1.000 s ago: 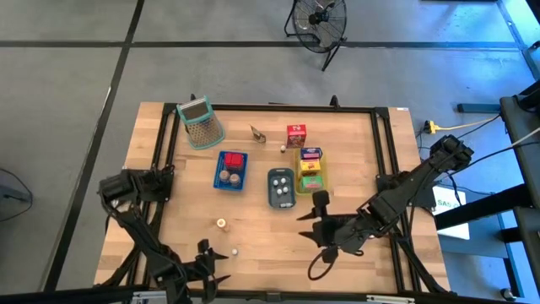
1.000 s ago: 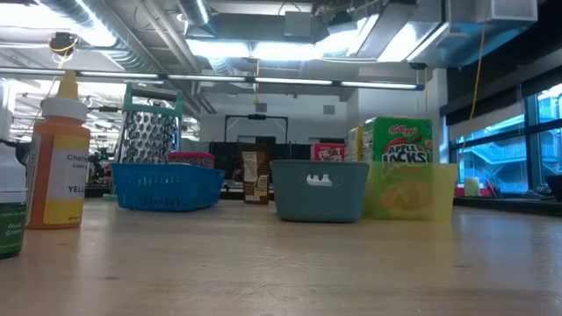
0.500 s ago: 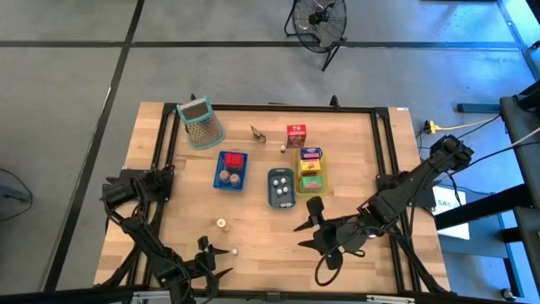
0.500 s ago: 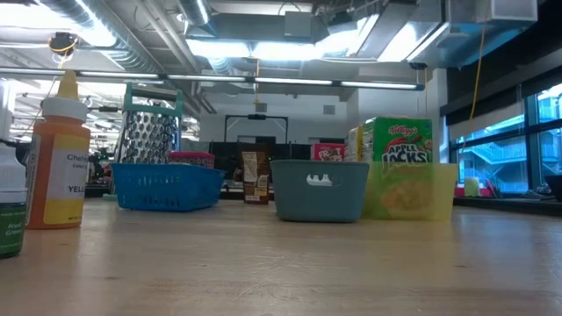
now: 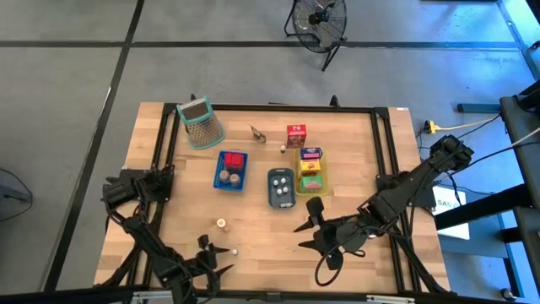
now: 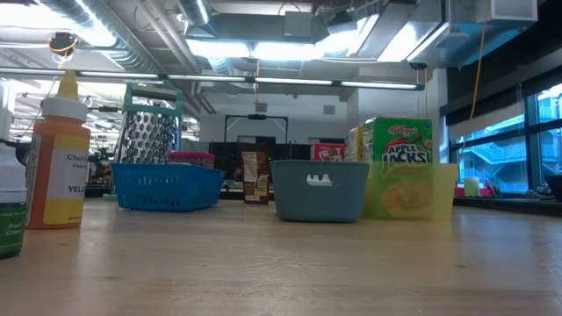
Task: Pick & Place Kitchen Items
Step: Put the small green food coloring into the green bin
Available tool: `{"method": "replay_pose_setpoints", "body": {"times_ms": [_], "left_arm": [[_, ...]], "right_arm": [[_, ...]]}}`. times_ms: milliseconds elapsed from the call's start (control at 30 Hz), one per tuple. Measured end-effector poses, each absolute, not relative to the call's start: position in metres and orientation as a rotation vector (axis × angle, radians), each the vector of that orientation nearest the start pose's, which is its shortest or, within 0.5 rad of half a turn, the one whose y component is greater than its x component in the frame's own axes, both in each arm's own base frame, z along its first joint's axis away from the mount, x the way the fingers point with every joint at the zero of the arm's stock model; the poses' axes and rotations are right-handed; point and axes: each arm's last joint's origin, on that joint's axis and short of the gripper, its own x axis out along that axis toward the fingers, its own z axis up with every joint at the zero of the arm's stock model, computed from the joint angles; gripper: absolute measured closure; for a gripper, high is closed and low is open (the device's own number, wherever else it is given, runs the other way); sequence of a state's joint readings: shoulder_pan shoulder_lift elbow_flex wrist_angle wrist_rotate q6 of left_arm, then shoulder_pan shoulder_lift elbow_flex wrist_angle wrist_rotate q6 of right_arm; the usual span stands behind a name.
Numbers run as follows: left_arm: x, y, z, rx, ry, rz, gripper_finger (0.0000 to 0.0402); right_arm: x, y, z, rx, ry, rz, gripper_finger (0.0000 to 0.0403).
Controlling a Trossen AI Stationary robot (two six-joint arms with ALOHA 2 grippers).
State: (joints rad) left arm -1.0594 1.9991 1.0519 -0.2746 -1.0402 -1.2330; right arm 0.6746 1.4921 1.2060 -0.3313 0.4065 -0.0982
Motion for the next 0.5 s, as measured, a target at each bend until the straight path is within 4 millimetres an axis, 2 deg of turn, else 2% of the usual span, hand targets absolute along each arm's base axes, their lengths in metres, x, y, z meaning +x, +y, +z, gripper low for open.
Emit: {"method": "replay_pose_setpoints", "body": {"times_ms": [500], "left_arm": [[0.1961,-0.2862,0.1008,-0.079,0.515,0.34,0.0167]], "right_arm": [[0.2629,0.1979,0.3002,-0.393,0.526,0.354,0.0217]]}}
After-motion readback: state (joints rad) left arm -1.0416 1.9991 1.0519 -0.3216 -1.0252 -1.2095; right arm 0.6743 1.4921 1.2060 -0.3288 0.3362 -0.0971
